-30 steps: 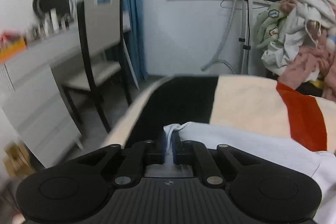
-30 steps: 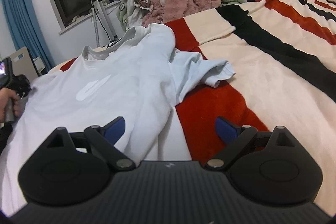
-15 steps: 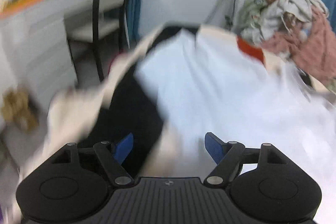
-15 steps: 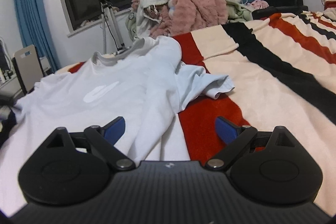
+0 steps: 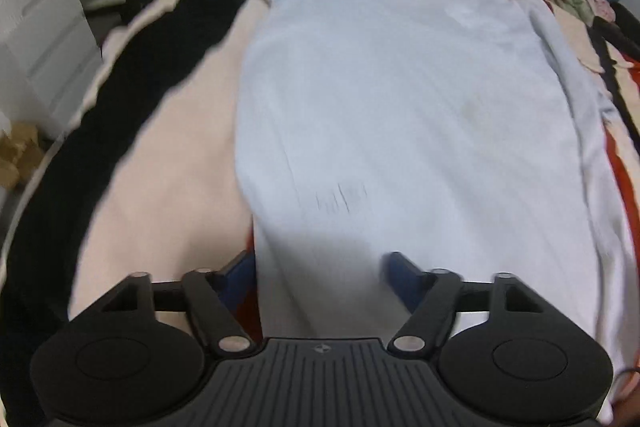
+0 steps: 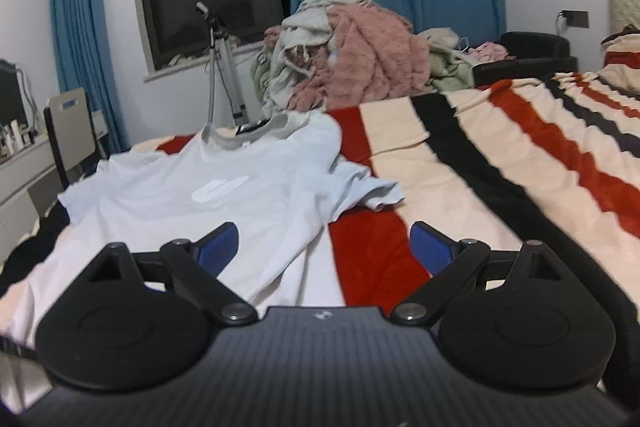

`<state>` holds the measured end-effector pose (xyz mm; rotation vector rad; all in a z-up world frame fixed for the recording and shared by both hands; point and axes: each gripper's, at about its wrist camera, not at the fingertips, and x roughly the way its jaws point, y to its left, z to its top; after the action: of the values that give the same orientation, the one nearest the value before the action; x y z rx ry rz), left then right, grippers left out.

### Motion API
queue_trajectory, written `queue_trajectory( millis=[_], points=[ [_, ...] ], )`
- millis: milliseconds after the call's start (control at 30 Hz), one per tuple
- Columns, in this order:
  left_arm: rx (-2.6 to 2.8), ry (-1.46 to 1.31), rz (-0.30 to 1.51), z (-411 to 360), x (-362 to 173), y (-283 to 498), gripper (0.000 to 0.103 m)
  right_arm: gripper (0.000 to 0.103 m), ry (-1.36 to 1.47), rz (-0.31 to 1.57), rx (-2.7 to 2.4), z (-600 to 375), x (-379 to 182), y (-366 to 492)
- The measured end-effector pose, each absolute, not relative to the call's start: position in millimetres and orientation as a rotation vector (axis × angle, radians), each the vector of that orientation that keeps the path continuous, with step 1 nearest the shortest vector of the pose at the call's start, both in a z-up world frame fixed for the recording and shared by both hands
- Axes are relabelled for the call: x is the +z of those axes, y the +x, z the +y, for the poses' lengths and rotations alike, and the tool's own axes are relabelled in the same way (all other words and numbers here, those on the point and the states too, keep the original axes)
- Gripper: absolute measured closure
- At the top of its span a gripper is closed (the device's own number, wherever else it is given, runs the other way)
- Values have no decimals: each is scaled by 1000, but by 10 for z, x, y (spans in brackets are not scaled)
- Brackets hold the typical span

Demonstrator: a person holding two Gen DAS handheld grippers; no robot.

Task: Fold clothes

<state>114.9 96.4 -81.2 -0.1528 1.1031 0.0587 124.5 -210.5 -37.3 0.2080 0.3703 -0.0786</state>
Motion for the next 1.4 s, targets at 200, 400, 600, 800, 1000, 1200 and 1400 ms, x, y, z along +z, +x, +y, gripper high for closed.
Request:
queue_trajectory(
  millis=[200, 400, 600, 800, 1000, 1200, 1400],
  points=[
    [-16, -370, 1139, 1332, -543, 882, 98, 9, 230, 389, -116, -2163, -372, 1158],
    [-36, -575, 1137, 2103, -251, 803, 100, 9, 257, 394, -114, -2188, -399, 1137],
    [44, -346, 1210, 2364, -357, 824, 101, 9, 260, 396, -107, -2182, -391, 1151],
    [3, -506, 1221, 2501, -319, 665, 68, 9, 294, 500, 19, -2170, -339, 938],
    [-57, -602, 1307, 2450, -282, 528, 56, 26, 308, 771, 193, -1994, -420, 475],
    [-99, -586, 1347, 2358, -175, 504, 65, 34, 289, 985, 204, -1721, -703, 373],
    [-155, -487, 1306, 2332, 107, 470, 102, 96, 316, 1028, 123, -1741, -675, 428]
  ],
)
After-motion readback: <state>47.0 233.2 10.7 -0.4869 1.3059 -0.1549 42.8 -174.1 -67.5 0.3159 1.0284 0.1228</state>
